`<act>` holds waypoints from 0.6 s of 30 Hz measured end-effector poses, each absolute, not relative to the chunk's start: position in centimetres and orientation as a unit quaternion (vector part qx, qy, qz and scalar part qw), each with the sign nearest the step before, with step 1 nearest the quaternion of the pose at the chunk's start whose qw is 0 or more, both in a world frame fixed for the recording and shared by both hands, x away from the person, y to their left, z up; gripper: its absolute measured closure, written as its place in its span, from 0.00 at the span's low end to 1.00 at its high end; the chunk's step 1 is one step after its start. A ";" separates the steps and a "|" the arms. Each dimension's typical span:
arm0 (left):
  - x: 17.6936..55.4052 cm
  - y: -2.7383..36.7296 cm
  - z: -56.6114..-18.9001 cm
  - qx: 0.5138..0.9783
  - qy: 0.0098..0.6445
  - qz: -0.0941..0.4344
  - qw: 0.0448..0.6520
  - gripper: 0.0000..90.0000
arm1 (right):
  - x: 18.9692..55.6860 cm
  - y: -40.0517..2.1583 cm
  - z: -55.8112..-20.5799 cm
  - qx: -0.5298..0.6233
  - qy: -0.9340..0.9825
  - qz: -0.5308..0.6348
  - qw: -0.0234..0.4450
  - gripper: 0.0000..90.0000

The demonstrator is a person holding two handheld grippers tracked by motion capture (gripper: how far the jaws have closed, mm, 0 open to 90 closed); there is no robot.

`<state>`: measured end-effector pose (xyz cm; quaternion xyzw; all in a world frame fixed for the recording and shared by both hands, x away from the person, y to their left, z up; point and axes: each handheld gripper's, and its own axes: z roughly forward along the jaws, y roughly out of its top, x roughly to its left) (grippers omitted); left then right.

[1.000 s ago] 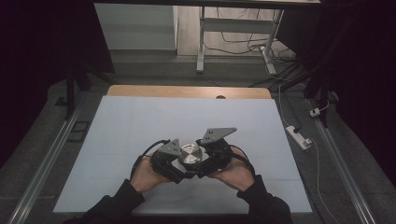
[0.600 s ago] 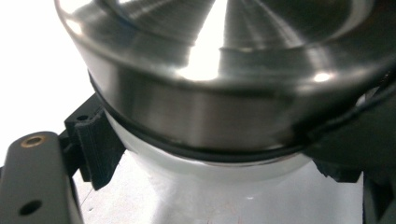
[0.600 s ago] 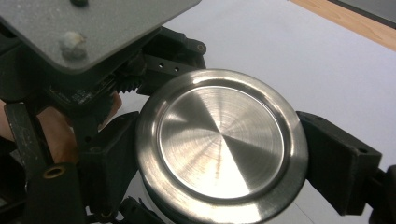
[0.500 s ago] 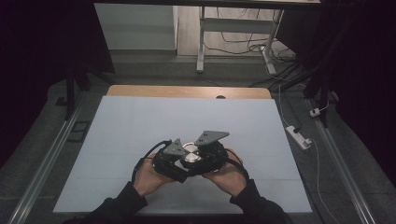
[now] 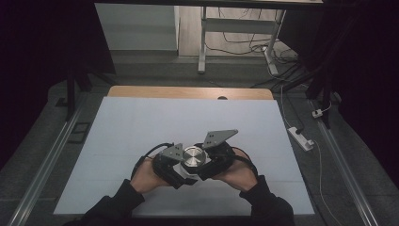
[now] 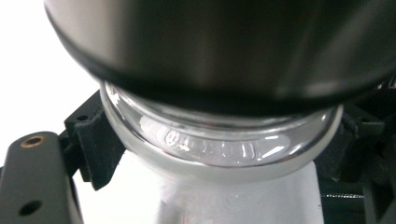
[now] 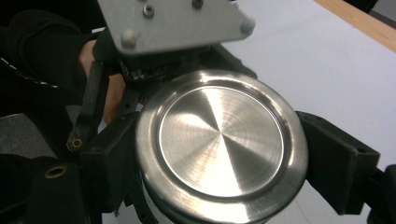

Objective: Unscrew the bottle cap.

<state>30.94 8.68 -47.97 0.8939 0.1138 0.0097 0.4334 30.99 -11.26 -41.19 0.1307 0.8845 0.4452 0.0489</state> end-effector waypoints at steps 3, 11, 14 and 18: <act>31.0 8.7 -48.0 0.893 0.121 0.014 0.434 0.18 | 31.1 -11.4 -41.2 0.132 0.884 0.444 0.054 0.20; 31.4 9.5 -47.8 0.885 0.154 0.031 0.437 0.18 | 31.2 -11.7 -41.1 0.139 0.881 0.447 0.067 0.20; 31.6 9.7 -47.8 0.882 0.168 0.041 0.438 0.18 | 31.1 -11.9 -41.0 0.141 0.880 0.448 0.073 0.20; 31.9 10.2 -47.8 0.881 0.182 0.052 0.434 0.18 | 30.9 -12.1 -40.9 0.143 0.879 0.449 0.076 0.20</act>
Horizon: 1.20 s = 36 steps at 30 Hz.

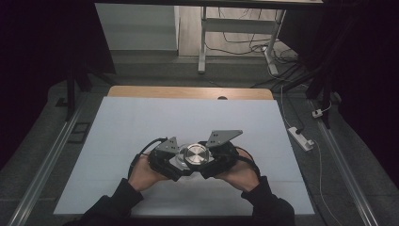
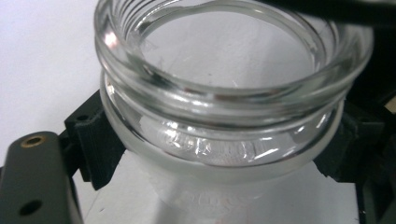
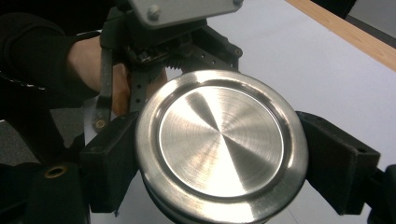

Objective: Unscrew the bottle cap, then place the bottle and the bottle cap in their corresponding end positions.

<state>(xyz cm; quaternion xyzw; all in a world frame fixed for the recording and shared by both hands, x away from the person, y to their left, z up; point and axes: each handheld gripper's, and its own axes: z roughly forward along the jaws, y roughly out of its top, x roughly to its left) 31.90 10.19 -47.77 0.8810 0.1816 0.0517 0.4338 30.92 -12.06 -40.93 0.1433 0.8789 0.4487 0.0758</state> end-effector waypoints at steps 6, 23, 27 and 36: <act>32.3 10.8 -47.9 0.876 0.206 0.062 0.432 0.18 | 30.7 -12.4 -41.1 0.146 0.879 0.448 0.080 0.20; 33.5 12.2 -47.8 0.865 0.247 0.080 0.430 0.18 | 29.5 -12.5 -41.1 0.144 0.876 0.454 0.074 0.20; 33.9 12.4 -47.8 0.859 0.258 0.082 0.435 0.18 | 29.3 -12.6 -41.2 0.142 0.876 0.455 0.073 0.20; 34.9 12.7 -47.7 0.853 0.268 0.085 0.440 0.18 | 28.9 -12.8 -41.6 0.146 0.872 0.461 0.072 0.20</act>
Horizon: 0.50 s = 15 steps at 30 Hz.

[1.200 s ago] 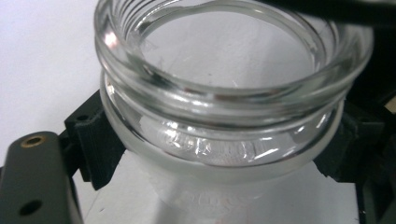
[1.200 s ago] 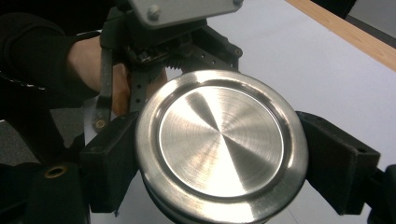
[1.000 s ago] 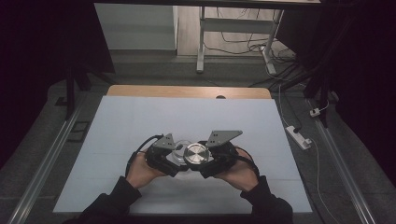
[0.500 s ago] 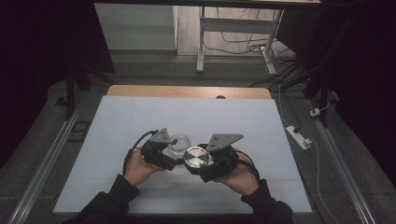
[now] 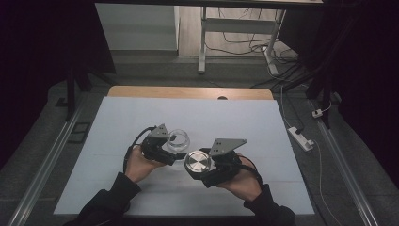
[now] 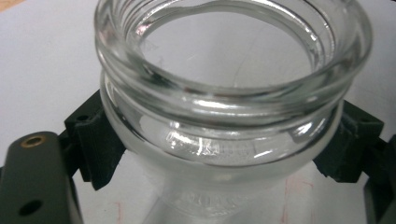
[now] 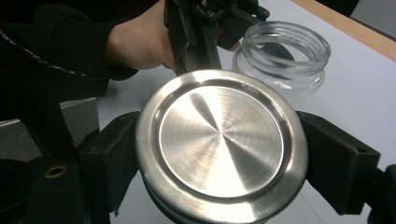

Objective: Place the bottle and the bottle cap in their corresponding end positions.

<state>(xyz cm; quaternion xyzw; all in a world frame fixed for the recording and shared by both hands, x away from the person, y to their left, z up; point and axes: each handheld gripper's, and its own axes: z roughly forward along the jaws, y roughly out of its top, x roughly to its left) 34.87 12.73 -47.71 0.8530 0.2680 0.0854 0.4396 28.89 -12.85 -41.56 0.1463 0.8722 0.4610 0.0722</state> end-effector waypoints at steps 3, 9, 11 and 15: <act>35.2 12.6 -47.6 0.852 0.269 0.086 0.441 0.18 | 28.7 -13.0 -41.8 0.151 0.871 0.462 0.071 0.20; 35.7 12.1 -47.4 0.853 0.266 0.092 0.440 0.18 | 28.4 -13.3 -42.7 0.156 0.870 0.462 0.071 0.20; 35.9 11.9 -47.2 0.852 0.265 0.094 0.442 0.18 | 28.3 -13.4 -43.0 0.159 0.870 0.462 0.069 0.20; 36.6 11.6 -46.9 0.848 0.264 0.095 0.450 0.18 | 28.1 -13.6 -43.5 0.162 0.869 0.462 0.069 0.20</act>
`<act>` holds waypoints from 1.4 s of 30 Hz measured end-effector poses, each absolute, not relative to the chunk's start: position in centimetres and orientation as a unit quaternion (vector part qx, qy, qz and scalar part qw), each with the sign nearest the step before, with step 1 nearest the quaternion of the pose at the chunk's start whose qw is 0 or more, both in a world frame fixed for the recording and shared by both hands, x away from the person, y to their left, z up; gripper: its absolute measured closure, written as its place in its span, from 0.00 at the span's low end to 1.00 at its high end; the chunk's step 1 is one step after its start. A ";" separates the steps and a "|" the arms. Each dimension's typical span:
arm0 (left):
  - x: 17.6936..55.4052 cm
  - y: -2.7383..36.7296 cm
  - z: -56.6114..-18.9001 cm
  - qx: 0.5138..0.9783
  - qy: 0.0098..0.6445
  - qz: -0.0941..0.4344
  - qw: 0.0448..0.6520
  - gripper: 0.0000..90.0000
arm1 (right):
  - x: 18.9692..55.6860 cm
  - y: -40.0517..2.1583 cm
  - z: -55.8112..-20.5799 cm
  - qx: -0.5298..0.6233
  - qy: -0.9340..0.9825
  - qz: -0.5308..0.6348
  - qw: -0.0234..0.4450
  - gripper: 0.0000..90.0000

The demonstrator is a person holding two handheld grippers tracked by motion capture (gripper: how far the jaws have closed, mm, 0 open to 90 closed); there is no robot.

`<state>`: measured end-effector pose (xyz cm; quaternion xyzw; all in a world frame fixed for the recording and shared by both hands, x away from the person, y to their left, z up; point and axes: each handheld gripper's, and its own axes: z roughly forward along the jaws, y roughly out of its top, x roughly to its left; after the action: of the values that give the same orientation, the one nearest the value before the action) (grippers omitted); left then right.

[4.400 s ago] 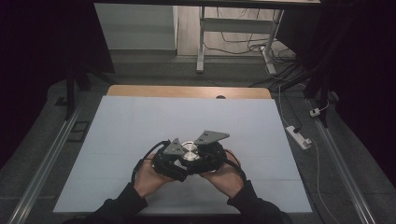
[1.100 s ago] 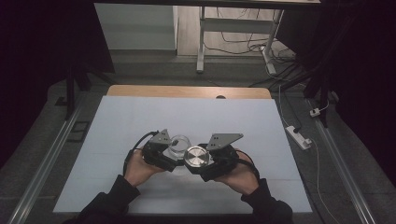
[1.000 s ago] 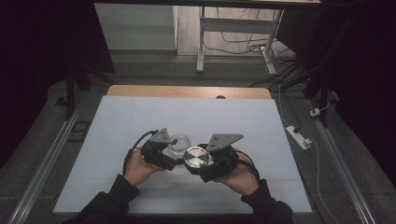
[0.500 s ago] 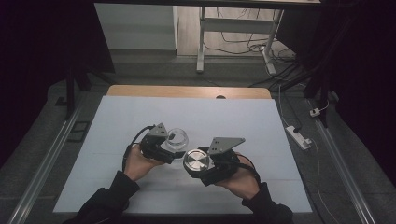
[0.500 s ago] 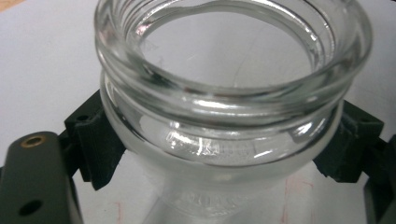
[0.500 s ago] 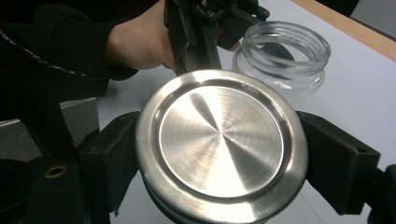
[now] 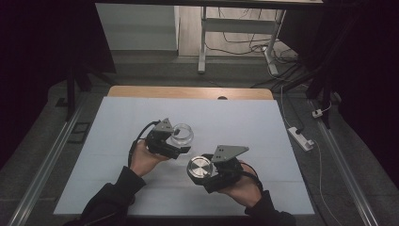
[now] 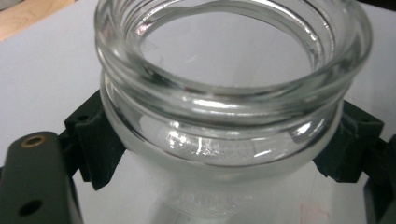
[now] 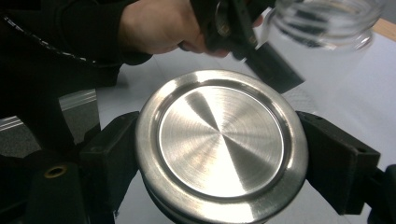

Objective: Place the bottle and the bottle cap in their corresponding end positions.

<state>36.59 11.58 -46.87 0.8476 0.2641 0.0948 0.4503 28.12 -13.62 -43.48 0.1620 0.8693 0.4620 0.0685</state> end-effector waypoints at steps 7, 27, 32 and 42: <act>37.6 10.6 -46.8 0.847 0.262 0.097 0.453 0.18 | 27.8 -13.9 -44.6 0.165 0.871 0.459 0.068 0.20; 40.5 9.4 -47.8 0.841 0.269 0.119 0.453 0.18 | 28.0 -12.3 -48.1 0.160 0.882 0.438 0.071 0.20; 41.2 9.4 -48.2 0.838 0.278 0.123 0.454 0.18 | 28.5 -11.8 -48.8 0.165 0.881 0.436 0.075 0.20; 42.0 9.4 -48.9 0.831 0.289 0.125 0.459 0.18 | 29.6 -10.9 -50.4 0.170 0.884 0.428 0.083 0.20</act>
<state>42.03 9.41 -48.95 0.8306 0.2892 0.1247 0.4591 29.62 -10.87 -50.36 0.1701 0.8838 0.4278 0.0831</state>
